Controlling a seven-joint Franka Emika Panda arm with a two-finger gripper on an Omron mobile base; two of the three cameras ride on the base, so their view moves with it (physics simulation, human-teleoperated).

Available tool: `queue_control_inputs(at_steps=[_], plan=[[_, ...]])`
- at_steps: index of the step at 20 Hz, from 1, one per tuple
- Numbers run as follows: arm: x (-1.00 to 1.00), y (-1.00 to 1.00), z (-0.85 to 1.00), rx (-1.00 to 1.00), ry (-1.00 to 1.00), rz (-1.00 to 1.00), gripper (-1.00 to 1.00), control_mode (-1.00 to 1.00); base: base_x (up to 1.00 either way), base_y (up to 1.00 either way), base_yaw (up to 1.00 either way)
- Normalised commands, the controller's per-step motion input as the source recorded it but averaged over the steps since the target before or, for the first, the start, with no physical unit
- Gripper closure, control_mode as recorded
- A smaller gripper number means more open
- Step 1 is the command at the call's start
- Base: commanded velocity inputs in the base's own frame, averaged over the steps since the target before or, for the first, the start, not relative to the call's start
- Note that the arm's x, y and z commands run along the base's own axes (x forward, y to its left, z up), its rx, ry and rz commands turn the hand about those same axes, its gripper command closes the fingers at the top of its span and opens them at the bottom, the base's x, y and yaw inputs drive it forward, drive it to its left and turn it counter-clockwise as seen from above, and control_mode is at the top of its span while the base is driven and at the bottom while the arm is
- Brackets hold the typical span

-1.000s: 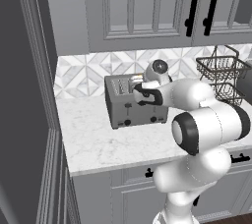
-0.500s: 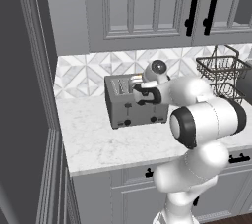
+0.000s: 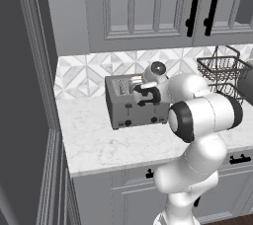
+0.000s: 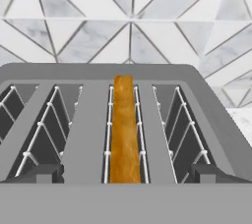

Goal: Start the toaster. Once the lever pops up, take the bread to the plate on the dining counter.

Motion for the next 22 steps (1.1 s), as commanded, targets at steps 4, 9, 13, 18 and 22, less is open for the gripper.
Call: queue_control_inputs(at_steps=[4, 9, 13, 18, 22], plan=[[0.07, 0.00, -0.07, 0.00, -0.01, 0.00, 1.00, -1.00, 0.00, 0.00, 0.00], [0.01, 0.00, -0.02, 0.00, -0.04, 0.00, 1.00, -1.00, 0.00, 0.00, 0.00], [0.00, 0.00, -0.01, 0.00, -0.05, 0.00, 1.00, -1.00, 0.00, 0.00, 0.00], [0.04, 0.00, 0.00, 0.00, -0.07, 0.00, 1.00, -1.00, 0.00, 0.00, 0.00], [0.03, 0.00, 0.03, 0.01, -0.09, 0.00, 1.00, -1.00, 0.00, 0.00, 0.00]])
